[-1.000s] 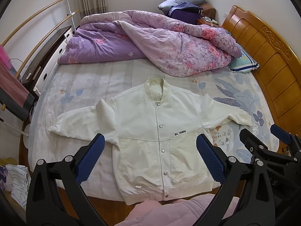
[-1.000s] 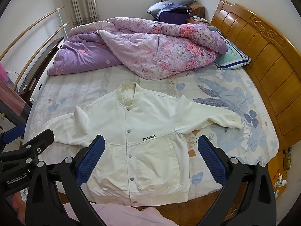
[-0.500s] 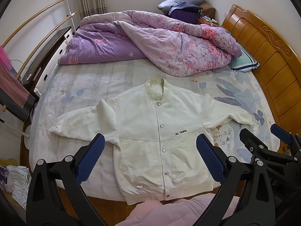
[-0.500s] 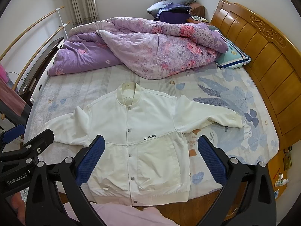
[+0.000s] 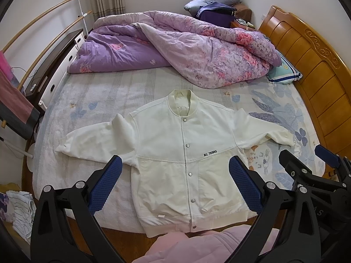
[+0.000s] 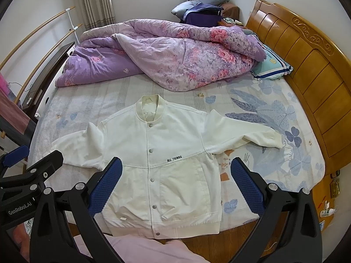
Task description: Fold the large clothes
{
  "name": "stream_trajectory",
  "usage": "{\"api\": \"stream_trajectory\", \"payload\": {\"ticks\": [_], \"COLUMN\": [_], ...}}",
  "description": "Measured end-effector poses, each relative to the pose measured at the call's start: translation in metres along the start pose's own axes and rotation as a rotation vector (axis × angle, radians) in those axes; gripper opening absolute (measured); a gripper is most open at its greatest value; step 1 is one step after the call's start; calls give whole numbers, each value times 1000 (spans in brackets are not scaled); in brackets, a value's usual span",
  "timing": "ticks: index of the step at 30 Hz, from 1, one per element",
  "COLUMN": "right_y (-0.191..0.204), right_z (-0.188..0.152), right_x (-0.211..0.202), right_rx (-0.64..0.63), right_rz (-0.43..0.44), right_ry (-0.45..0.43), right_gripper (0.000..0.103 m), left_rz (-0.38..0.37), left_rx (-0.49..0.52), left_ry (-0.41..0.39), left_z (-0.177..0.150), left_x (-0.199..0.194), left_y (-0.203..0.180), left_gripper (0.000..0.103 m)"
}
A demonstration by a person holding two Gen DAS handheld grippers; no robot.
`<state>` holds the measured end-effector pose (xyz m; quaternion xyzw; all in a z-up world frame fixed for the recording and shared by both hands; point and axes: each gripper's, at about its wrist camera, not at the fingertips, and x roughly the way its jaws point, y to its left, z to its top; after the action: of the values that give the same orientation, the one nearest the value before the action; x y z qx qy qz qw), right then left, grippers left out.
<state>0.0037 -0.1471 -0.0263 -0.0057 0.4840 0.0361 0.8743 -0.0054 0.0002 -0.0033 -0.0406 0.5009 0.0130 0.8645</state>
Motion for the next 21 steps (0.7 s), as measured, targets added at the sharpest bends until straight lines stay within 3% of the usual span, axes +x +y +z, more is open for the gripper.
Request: {"api": "stream_trajectory", "payload": {"ticks": [21], "right_y": [-7], "right_z": [3], "right_x": [-5], "right_rx": [7], "right_rz": [28], "right_ry": [-18], "right_gripper": [96], "left_rz": [3], "left_rx": [8], "left_ry": [-23], "left_z": [-1], "left_x": [-9], "left_y": [-8], "left_gripper": [98]}}
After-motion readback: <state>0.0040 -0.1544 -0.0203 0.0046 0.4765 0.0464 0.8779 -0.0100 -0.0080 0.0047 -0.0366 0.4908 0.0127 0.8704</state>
